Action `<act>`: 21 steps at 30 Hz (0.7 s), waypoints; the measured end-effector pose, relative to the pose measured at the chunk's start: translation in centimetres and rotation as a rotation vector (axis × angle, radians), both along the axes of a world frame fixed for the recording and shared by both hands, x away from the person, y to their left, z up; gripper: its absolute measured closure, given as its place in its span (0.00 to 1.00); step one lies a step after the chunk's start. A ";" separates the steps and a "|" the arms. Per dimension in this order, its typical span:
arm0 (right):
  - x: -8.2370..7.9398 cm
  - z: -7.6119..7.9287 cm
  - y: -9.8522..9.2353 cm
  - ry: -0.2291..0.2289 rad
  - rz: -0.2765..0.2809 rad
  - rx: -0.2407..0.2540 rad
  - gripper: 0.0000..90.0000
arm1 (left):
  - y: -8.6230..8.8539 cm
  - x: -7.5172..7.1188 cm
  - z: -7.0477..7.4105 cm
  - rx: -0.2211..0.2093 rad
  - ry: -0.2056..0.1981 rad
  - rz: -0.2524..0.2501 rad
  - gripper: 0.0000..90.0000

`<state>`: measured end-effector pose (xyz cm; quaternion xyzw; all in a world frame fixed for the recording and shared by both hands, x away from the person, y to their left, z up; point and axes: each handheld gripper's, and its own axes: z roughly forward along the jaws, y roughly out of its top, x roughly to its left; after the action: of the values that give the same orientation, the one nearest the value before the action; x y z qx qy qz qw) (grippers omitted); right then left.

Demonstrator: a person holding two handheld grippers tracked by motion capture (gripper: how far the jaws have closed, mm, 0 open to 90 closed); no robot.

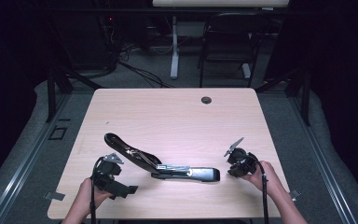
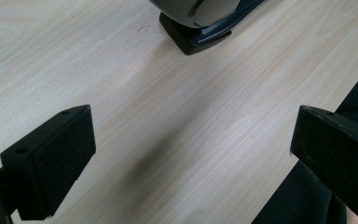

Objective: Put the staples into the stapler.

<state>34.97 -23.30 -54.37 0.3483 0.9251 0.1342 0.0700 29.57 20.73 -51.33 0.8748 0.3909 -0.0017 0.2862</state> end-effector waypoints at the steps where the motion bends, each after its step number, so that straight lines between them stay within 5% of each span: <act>1: 0.0 0.1 -0.1 -0.001 0.000 -0.005 0.86 | 0.0 0.0 0.0 0.002 -0.002 -0.004 0.00; 21: 0.3 1.1 -0.8 -0.053 -0.128 0.096 0.86 | 0.1 0.3 0.1 -0.009 -0.029 0.013 0.00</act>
<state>35.26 -24.08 -53.24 0.4061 0.8911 0.1831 0.0863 29.86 20.86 -51.19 0.8709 0.3923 0.0111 0.2958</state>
